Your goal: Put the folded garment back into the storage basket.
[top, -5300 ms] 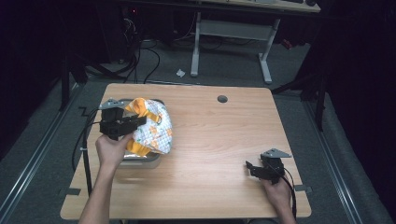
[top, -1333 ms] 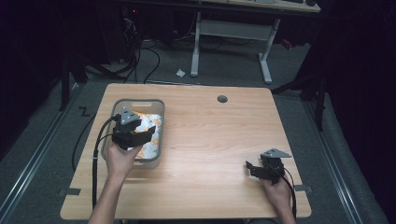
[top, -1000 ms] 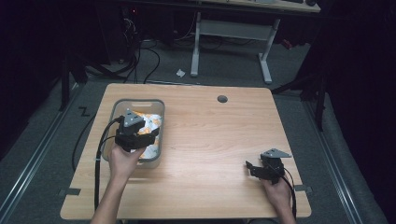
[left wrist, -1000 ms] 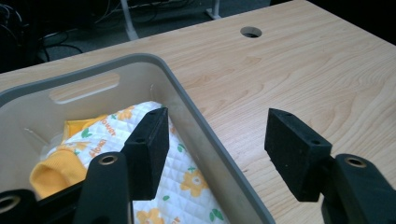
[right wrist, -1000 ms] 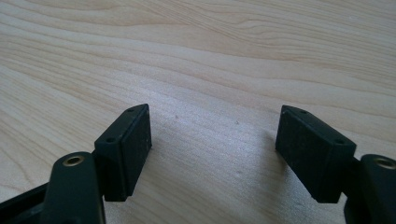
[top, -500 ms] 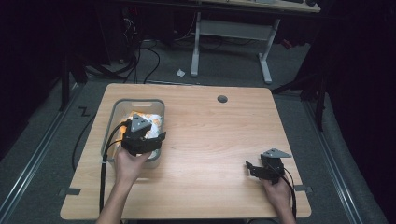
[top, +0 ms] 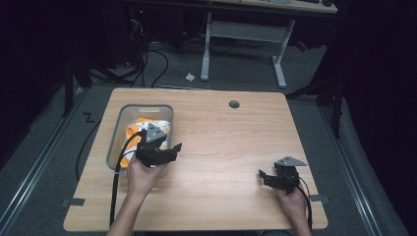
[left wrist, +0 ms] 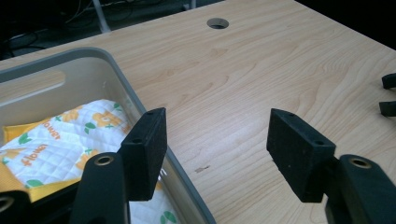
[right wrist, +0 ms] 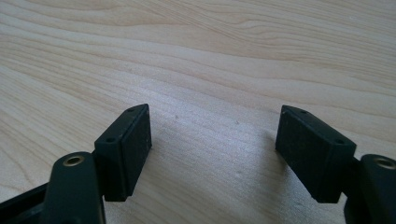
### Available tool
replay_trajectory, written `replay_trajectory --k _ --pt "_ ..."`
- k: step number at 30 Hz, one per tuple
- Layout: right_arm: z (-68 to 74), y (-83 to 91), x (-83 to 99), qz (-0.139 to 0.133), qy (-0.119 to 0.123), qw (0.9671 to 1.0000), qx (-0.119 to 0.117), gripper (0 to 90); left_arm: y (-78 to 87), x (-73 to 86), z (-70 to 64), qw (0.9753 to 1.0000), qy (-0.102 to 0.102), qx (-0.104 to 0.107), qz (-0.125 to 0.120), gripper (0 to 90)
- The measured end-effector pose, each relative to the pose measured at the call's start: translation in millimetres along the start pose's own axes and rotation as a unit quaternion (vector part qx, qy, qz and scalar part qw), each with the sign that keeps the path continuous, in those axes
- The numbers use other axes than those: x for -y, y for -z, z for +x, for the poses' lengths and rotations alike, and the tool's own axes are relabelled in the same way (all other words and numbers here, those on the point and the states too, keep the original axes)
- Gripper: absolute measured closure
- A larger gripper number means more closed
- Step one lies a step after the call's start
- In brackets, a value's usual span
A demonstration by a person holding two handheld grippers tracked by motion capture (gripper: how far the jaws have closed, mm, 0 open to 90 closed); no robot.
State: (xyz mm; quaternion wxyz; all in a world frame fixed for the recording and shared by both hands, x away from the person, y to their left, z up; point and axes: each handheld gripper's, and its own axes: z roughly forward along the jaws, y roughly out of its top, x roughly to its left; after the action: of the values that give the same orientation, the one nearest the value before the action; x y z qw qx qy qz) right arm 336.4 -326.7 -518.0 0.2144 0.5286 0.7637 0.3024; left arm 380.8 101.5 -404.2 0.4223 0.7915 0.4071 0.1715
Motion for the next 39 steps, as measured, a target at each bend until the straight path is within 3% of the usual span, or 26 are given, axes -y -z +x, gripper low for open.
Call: replay_trajectory --k 10,39 --pt "0.0 0.0 0.0 0.000 0.000 1.0000 0.000 27.1 -9.1 2.3 -10.2 0.9996 0.002 0.028 0.005 38.9" --pt "0.0 0.0 0.0 0.000 0.000 1.0000 0.000 27.1 -28.9 14.4 -36.2 0.9982 -0.003 0.059 0.014 38.6"
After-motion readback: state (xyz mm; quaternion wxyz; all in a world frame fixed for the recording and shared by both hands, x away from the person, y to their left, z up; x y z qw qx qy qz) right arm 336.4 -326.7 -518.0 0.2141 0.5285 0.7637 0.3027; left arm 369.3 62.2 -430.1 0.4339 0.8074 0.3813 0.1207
